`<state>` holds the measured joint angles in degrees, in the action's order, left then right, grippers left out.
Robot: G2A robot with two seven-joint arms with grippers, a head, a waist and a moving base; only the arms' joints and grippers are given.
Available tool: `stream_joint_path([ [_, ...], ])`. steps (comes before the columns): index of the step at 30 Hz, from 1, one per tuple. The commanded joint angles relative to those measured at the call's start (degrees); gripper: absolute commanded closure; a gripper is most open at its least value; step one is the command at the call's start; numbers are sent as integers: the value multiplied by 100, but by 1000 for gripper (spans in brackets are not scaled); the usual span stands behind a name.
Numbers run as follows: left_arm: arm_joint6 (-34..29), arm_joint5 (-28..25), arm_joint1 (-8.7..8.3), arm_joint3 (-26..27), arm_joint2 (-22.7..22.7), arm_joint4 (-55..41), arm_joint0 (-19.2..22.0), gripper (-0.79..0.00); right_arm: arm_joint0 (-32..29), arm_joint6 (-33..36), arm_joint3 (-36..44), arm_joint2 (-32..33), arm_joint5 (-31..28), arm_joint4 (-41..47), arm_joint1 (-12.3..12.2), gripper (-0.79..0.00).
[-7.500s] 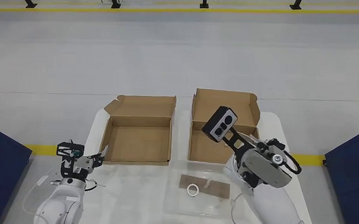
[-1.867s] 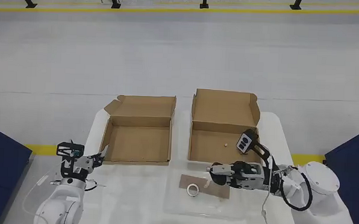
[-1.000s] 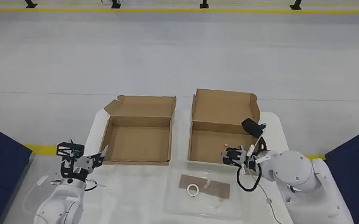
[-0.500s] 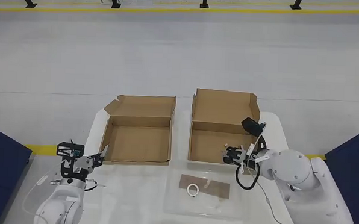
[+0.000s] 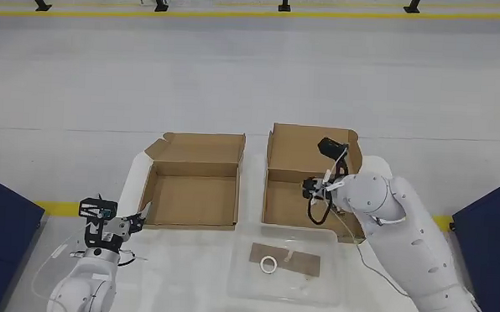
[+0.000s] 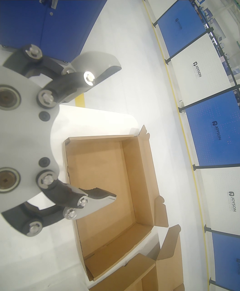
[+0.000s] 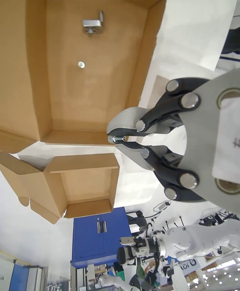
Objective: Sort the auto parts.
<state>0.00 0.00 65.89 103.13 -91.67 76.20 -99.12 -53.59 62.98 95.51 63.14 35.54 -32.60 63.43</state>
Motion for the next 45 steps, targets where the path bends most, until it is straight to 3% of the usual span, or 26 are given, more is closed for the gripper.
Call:
stream_joint_path([
  [1,0,0,0,0,0,0,0,-785,553,-47,-619,-410,58,-102,105,0],
  [7,0,0,0,0,0,0,0,-785,1550,-290,-2104,-1452,161,-304,474,0],
  [13,0,0,0,0,0,0,0,-785,2013,-602,-3382,-2200,220,-216,880,0],
  [16,0,0,0,0,0,0,0,-785,2081,-703,-3817,-2387,-49,-20,1036,0],
  [45,0,0,0,0,0,0,0,-785,2081,-703,-3817,-2387,-49,-20,1036,0],
])
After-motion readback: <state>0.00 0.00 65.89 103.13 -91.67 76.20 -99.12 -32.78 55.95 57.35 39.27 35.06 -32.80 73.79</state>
